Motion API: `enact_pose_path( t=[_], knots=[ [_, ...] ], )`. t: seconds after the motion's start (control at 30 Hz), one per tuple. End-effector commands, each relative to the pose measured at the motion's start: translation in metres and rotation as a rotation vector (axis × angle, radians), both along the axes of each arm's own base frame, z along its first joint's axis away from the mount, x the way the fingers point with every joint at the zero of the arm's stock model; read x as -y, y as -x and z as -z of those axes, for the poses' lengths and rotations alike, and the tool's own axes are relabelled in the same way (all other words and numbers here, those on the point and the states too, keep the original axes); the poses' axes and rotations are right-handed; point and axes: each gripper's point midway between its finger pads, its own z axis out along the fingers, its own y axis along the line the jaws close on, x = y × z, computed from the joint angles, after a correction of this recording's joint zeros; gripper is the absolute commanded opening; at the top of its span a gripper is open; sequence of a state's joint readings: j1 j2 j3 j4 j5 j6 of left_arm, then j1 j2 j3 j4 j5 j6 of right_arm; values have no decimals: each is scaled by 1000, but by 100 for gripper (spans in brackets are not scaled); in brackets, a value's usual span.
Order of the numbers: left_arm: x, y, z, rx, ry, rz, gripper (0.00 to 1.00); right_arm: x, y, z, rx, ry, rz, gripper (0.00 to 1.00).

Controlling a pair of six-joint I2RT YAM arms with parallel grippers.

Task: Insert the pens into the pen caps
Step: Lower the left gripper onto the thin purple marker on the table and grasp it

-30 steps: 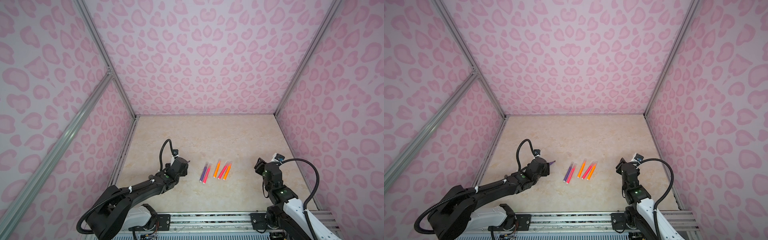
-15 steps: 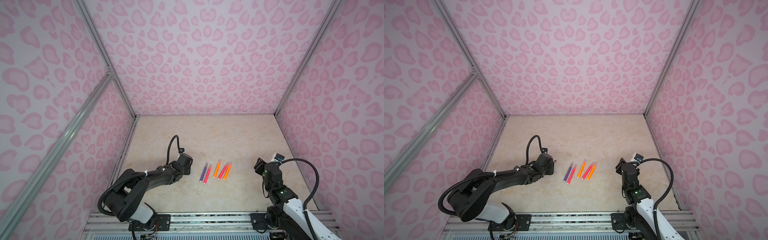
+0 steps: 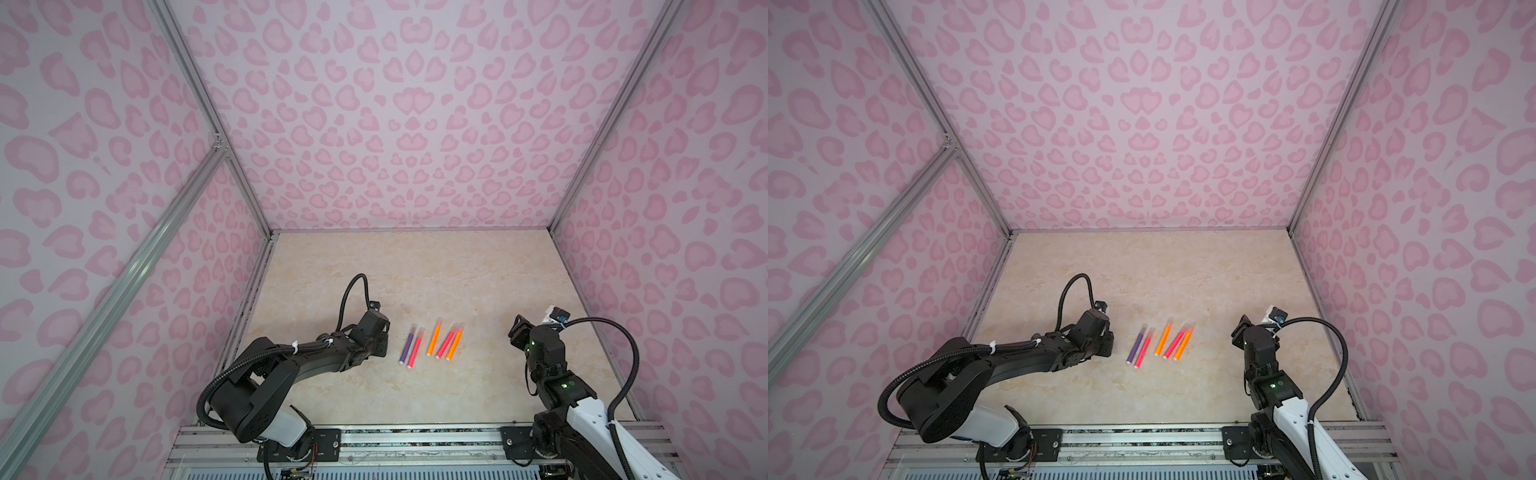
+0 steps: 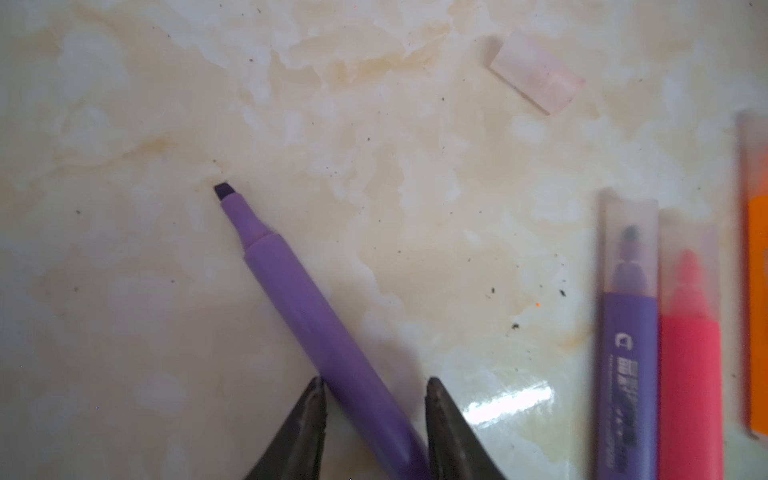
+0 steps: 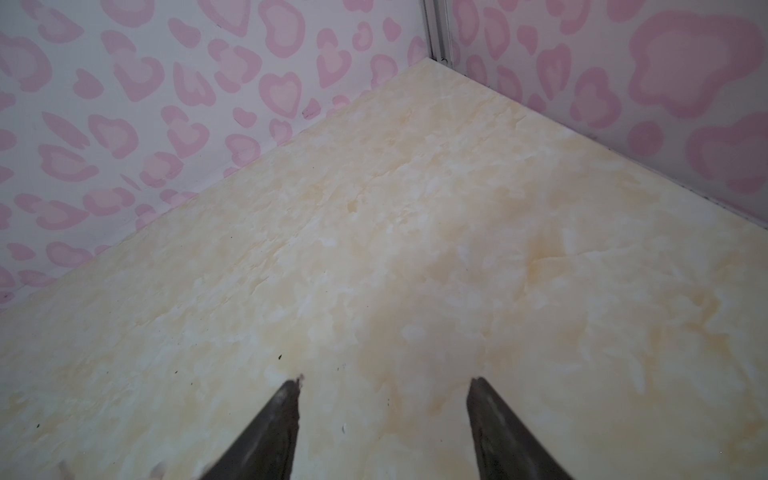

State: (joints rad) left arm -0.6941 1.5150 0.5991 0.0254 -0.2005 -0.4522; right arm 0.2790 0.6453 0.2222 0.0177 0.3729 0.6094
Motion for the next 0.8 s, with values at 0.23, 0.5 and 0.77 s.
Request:
enact_pose_path(
  t=[0.23, 0.5, 0.77],
  knots=[
    [-19, -12, 11, -4, -102, -135, 43, 0, 0, -1, 10, 4, -4, 65],
    [-13, -12, 16, -25, -94, -113, 29, 0, 0, -1, 10, 3, -5, 65],
    [-7, -8, 17, -37, -86, -86, 18, 0, 0, -1, 12, 2, -6, 65]
  ],
)
